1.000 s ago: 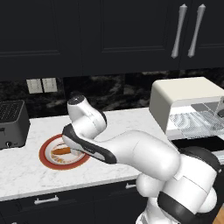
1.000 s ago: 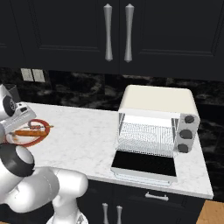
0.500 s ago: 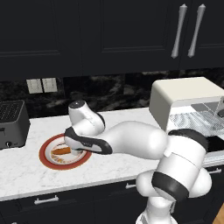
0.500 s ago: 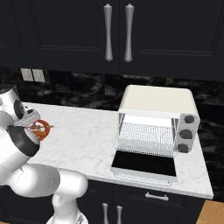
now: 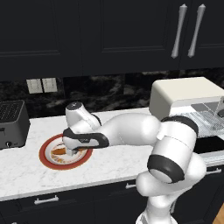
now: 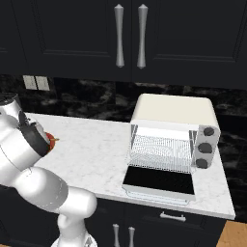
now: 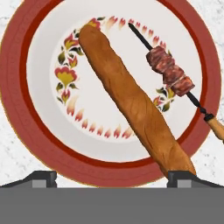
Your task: Pick up the kebab skewer and baguette bread, and place them inside the toaster oven. Close the toaster oven door and start by setting the timer.
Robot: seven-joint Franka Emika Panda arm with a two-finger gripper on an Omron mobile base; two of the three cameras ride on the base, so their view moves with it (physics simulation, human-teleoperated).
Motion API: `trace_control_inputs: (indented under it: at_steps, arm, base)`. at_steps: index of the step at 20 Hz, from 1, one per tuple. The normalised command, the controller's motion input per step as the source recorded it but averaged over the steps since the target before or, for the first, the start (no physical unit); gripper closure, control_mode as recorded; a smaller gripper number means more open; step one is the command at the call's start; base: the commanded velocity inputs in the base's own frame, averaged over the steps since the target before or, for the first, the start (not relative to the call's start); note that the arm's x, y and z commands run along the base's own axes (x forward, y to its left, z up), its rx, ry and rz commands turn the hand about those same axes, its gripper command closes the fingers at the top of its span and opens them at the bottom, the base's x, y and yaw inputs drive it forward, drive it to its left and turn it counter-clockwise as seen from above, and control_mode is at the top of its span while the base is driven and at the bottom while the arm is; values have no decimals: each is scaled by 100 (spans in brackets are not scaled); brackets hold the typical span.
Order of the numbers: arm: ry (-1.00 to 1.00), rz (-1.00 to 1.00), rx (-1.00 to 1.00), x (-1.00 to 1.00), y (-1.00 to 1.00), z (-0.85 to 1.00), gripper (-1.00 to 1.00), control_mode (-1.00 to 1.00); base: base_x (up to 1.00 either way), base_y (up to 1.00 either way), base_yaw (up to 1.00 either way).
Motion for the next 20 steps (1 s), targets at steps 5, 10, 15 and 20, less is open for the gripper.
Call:
trace_control_inputs:
  at_steps: [5,10,15,20]
  arm:
    - [0,0,0,8,5,-15,-100,-100]
    - [0,0,0,17,1,-13,-100,-100]
    - [0,0,0,13,4,-18,-100,-100]
    - [0,0,0,7,3,-16,-100,-100]
  base:
    - [0,0,0]
    - [0,0,0]
    - [0,0,0]
    - [0,0,0]
